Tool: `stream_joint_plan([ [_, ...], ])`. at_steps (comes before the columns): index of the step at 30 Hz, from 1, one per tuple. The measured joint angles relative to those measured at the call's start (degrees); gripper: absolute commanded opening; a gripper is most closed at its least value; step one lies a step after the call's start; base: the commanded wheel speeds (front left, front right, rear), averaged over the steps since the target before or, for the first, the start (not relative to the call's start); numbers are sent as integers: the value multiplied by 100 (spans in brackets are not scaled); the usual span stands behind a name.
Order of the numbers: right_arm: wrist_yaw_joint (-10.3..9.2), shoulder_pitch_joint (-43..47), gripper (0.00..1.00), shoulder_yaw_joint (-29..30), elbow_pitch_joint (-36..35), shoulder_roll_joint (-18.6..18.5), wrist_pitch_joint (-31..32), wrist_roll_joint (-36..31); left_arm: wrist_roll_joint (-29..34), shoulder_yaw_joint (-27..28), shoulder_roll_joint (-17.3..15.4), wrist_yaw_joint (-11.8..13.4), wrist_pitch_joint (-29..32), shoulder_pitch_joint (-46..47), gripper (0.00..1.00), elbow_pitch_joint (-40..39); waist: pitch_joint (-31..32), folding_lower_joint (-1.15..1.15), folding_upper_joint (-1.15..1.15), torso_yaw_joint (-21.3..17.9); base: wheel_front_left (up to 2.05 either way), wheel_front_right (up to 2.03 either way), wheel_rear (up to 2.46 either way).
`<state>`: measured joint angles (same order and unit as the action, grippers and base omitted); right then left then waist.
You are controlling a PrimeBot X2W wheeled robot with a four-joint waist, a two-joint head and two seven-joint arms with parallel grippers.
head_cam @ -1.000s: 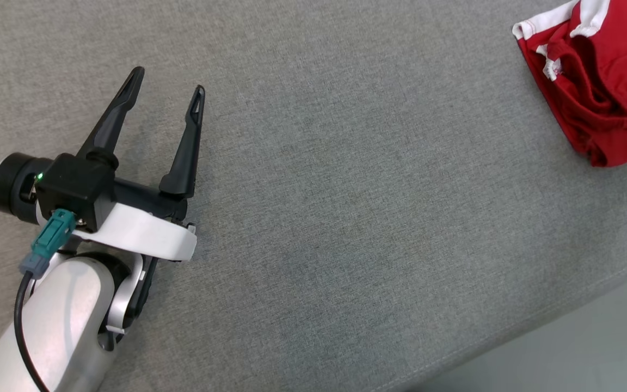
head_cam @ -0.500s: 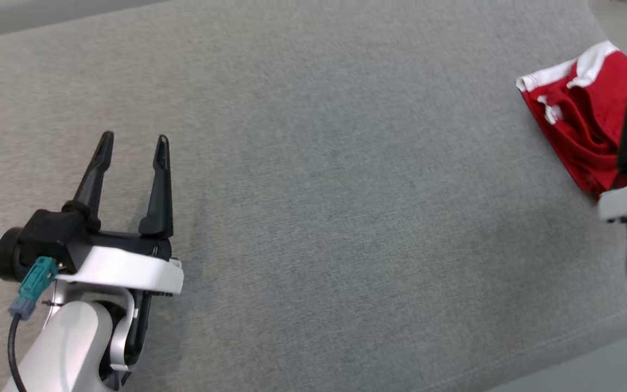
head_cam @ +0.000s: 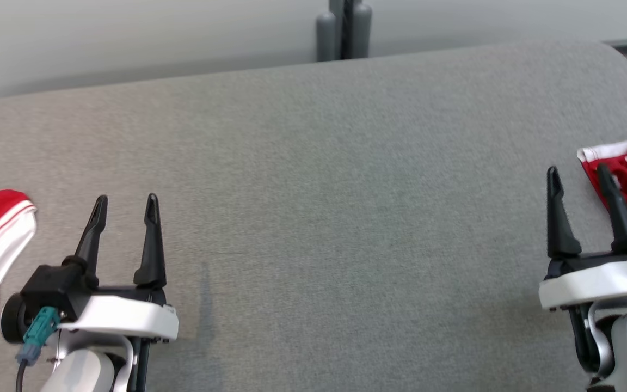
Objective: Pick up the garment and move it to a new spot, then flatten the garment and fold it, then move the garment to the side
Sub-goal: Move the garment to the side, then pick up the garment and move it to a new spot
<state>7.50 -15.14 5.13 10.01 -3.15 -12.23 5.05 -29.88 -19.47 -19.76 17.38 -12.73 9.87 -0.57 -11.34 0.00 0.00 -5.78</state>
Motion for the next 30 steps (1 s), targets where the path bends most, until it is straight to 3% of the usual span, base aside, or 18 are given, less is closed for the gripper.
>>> stream_joint_plan([
  [15,0,1331,100,57,-727,33,595,58,-100,26,-205,187,100,-871,100,-198,1048,0,0,686,0,0,0],
  [30,0,1934,100,144,-1363,34,956,169,-85,-13,-444,286,365,-1102,100,-308,1246,0,0,667,0,0,0],
])
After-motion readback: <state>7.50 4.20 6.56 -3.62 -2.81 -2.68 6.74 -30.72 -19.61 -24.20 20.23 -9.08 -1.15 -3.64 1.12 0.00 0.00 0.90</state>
